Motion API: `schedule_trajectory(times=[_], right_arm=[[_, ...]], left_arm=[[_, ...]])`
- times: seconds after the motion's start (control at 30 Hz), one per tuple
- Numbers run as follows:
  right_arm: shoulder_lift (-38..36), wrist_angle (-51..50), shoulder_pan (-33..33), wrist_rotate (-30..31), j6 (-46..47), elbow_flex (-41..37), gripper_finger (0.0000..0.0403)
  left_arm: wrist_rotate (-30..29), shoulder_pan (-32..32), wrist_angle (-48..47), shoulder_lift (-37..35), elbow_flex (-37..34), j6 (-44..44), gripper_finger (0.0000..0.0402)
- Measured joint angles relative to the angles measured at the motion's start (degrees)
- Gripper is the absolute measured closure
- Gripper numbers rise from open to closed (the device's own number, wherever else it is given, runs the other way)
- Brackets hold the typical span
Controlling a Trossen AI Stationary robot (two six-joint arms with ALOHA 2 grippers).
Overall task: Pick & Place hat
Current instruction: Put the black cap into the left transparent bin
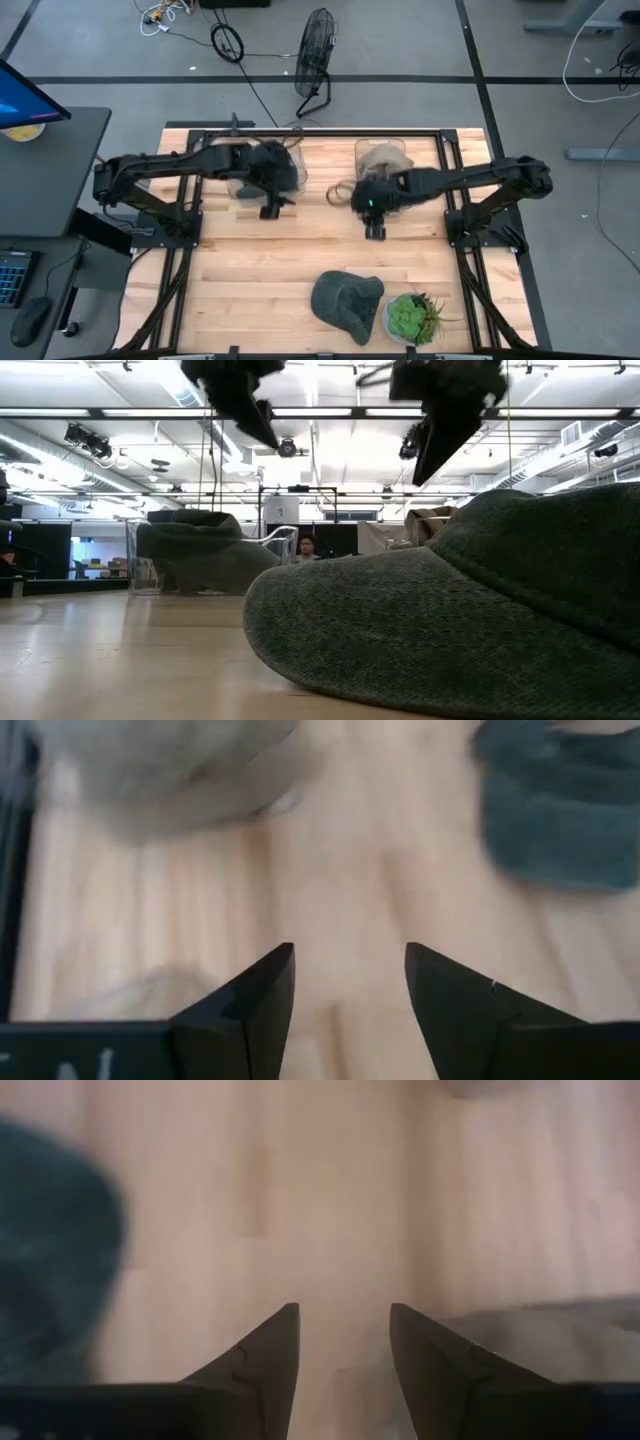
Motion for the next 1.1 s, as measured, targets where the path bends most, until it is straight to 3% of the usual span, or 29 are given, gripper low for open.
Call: schedule_trajectory(times=[0.23, 0.43, 0.9, 1.1], right_arm=[[0.50, 6.53, 11.75, -4.11, -2.70, -0.02, 0.0243], [4.70, 14.94, 17.89, -7.91, -4.95, -0.02, 0.0243], [19.63, 17.71, 20.83, -14.55, 0.19, -0.07, 0.0243], [21.55, 18.00, 20.87, -14.81, -2.12, -0.07, 0.0251]], left_arm=[[0.17, -5.14, 1.68, 0.24, -0.05, -0.75, 0.0209], [0.08, -6.44, 3.13, 0.24, -0.05, -0.77, 0.0209], [-0.09, -7.47, 2.95, 0.24, -0.05, -9.12, 0.0209], [-0.07, -9.07, 2.74, 0.24, -0.05, -9.81, 0.0209]])
